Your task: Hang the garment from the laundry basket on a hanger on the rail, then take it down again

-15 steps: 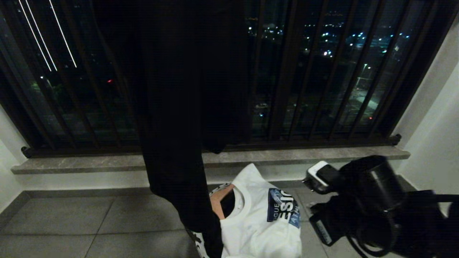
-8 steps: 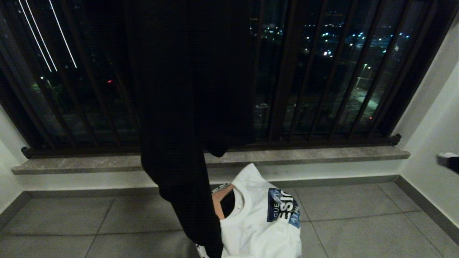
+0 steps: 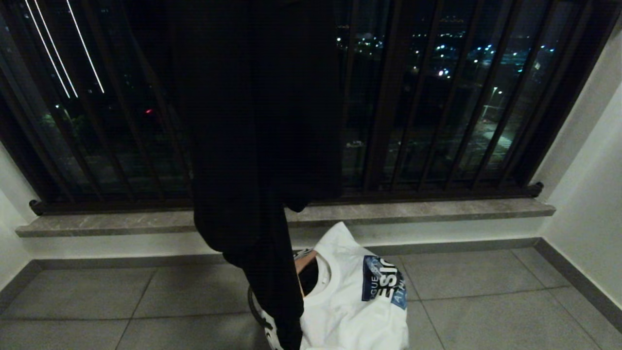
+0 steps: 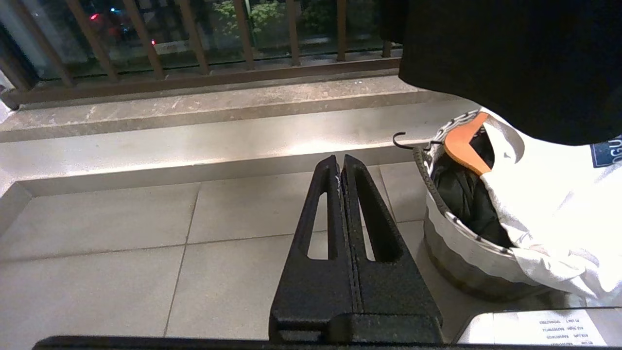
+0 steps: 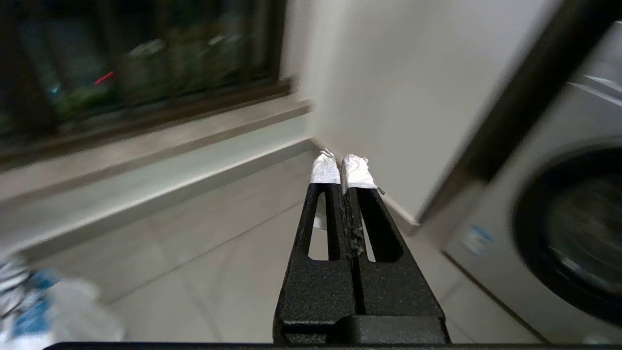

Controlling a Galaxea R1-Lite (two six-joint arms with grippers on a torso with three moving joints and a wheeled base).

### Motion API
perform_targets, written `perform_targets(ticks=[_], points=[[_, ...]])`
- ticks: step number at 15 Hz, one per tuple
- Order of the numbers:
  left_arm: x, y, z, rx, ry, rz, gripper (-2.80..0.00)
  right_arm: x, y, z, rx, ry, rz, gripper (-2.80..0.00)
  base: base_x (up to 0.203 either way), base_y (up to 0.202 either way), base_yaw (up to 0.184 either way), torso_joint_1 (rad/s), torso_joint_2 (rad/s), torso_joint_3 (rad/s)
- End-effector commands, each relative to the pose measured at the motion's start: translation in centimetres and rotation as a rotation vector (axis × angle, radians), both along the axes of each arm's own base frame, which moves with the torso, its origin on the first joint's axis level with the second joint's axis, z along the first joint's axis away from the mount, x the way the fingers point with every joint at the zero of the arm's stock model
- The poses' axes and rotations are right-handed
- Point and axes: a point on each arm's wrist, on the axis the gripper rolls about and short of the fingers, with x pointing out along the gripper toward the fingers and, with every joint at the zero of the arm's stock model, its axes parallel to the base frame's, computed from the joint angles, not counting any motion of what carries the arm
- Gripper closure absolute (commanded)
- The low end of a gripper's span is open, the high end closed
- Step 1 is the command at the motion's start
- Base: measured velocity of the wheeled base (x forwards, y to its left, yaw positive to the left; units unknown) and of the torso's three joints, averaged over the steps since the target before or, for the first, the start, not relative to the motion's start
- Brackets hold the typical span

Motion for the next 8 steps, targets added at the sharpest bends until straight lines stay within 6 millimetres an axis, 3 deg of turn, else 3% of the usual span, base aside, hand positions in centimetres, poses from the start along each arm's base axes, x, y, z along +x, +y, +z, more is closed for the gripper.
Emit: perform_targets(ticks=[1, 4, 8], points=[[0.0, 0.0, 0.0, 0.001, 0.000, -0.001, 0.00, -3.7, 0.2, -1.5, -0.004, -0.093, -0.063, 0.00, 0.000, 0.000, 0.000, 0.000, 0.00, 0.000], [0.0, 0.0, -0.1, 0.001, 0.002, -0.001, 0.00, -5.4, 0.4, -4.1, -0.024, -0.129, 0.022, 0.00, 0.000, 0.000, 0.000, 0.000, 0.00, 0.000], [0.0, 0.0, -0.1, 0.002, 0.002, 0.001, 0.00, -4.8, 1.0, -10.6, -0.007, -0.138, 0.304, 0.00, 0.000, 0.000, 0.000, 0.000, 0.00, 0.000]])
